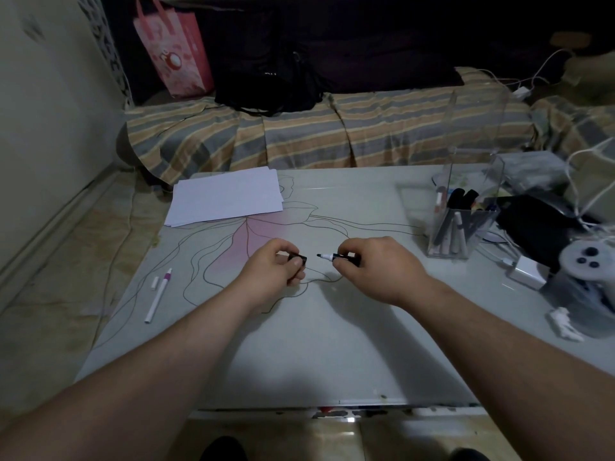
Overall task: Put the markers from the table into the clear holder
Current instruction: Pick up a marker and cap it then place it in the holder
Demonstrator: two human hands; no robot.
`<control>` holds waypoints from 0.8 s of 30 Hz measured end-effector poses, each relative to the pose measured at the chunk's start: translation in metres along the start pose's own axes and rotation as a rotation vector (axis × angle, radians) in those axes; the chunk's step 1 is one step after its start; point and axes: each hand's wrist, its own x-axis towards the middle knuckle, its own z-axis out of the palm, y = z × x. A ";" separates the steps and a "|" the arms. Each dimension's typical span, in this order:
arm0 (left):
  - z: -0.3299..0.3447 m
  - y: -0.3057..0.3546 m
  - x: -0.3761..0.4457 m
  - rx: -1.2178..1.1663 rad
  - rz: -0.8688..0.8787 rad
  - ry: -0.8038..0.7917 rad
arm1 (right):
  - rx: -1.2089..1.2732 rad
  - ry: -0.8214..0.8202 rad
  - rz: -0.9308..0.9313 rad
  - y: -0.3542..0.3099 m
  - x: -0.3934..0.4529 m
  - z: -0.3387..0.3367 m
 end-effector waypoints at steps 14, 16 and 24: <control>0.016 0.019 -0.010 -0.414 -0.192 -0.130 | -0.035 0.089 -0.056 -0.005 0.000 -0.005; 0.018 0.020 -0.016 -0.156 -0.077 -0.124 | -0.127 0.111 -0.120 -0.005 -0.001 -0.006; 0.020 0.033 -0.022 0.839 0.477 -0.089 | -0.181 0.140 -0.197 -0.007 -0.002 -0.012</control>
